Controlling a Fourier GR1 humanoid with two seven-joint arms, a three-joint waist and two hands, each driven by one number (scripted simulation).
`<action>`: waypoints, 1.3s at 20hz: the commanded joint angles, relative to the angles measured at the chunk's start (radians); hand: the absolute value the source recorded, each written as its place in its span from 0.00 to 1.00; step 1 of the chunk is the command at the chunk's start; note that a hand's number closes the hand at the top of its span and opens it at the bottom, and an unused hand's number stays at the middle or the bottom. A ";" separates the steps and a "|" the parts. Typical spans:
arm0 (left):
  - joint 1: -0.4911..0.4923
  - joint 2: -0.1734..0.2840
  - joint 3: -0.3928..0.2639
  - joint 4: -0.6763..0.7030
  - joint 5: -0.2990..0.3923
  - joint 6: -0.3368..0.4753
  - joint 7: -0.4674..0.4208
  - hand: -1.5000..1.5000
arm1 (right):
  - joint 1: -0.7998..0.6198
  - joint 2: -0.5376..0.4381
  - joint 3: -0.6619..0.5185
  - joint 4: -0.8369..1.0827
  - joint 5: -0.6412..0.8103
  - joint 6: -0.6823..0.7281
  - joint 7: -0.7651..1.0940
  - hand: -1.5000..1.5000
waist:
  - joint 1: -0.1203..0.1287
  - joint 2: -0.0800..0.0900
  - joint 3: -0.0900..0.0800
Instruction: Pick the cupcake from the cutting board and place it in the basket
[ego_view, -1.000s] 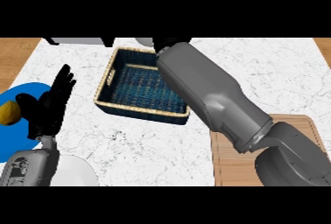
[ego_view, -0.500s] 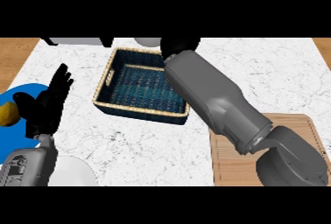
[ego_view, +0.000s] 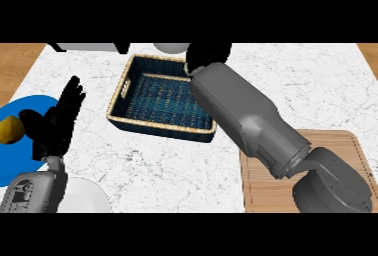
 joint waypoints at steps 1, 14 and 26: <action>-0.060 -0.012 -0.006 0.023 -0.011 0.020 0.045 0.50 | 0.038 0.004 -0.011 -0.022 -0.001 -0.024 0.060 1.00 | -0.011 -0.001 0.000; 0.000 -0.001 0.017 0.048 0.000 -0.008 -0.042 0.50 | 0.064 0.003 -0.068 0.002 -0.044 -0.023 0.167 0.00 | -0.007 0.000 0.000; 0.032 0.016 0.025 -0.031 0.002 -0.002 0.024 0.50 | -0.014 -0.023 -0.174 -0.070 0.027 -0.467 0.170 0.00 | -0.037 -0.018 0.002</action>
